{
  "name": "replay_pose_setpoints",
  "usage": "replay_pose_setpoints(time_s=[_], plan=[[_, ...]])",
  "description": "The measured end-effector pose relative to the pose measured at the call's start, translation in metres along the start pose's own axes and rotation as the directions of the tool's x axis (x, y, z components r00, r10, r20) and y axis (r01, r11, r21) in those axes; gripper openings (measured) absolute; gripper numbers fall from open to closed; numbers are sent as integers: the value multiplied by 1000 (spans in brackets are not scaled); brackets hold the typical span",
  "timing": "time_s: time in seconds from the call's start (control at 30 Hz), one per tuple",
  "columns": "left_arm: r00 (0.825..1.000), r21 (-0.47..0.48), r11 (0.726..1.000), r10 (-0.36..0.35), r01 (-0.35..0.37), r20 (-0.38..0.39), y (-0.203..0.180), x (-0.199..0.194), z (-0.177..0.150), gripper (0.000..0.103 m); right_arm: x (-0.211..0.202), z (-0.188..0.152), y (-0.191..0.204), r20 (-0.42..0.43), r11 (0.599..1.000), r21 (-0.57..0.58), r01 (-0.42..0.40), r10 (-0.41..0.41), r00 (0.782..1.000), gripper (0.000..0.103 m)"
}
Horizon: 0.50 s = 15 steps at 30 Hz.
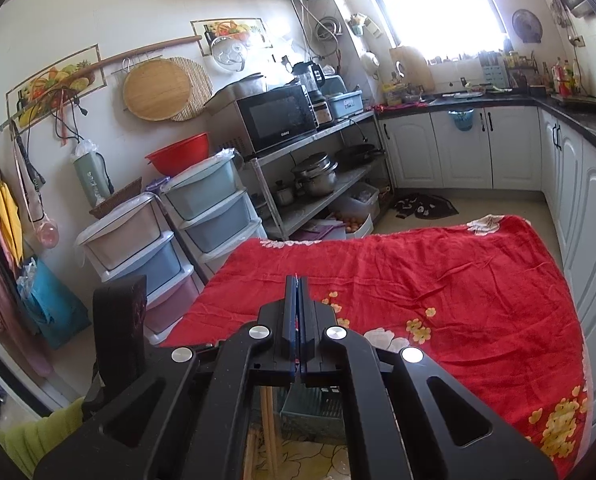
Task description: Organize utensils
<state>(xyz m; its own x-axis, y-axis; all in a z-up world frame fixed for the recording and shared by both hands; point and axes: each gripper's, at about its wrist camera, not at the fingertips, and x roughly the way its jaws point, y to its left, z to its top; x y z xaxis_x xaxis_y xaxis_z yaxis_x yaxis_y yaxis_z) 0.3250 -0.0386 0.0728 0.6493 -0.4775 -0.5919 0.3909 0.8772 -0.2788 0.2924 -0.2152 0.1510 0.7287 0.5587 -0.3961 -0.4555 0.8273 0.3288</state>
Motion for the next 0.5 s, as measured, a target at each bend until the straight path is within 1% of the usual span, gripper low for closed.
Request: replay_pose_setpoints(time_s=[0.07, 0.13, 0.23, 0.33, 0.4, 0.47, 0.5], plan=[[1000, -8, 1000, -13, 13, 18, 0, -8, 5, 3, 2, -2, 0, -13, 1000, 1, -9, 9, 1000, 1], [998, -9, 1000, -22, 22, 56, -3, -21, 15, 3, 3, -2, 0, -19, 1000, 3, -17, 17, 1000, 1], [990, -11, 999, -43, 45, 137, -7, -50, 34, 3, 4, 1, 1, -25, 999, 12, -46, 46, 999, 1], [976, -5, 999, -42, 44, 214, -11, -75, 52, 3, 3, 6, 5, -17, 999, 2, -47, 47, 999, 2], [961, -4, 1000, -16, 18, 276, -13, -93, 63, 3, 3, 9, 5, -15, 999, 6, -50, 50, 999, 2], [943, 7, 999, 40, -45, 330, -15, -103, 70, 3, 4, 12, 5, -14, 999, 7, -43, 43, 999, 2], [937, 6, 998, 59, -65, 344, -15, -103, 71, 3, 4, 12, 4, -13, 999, 9, -37, 37, 999, 4]])
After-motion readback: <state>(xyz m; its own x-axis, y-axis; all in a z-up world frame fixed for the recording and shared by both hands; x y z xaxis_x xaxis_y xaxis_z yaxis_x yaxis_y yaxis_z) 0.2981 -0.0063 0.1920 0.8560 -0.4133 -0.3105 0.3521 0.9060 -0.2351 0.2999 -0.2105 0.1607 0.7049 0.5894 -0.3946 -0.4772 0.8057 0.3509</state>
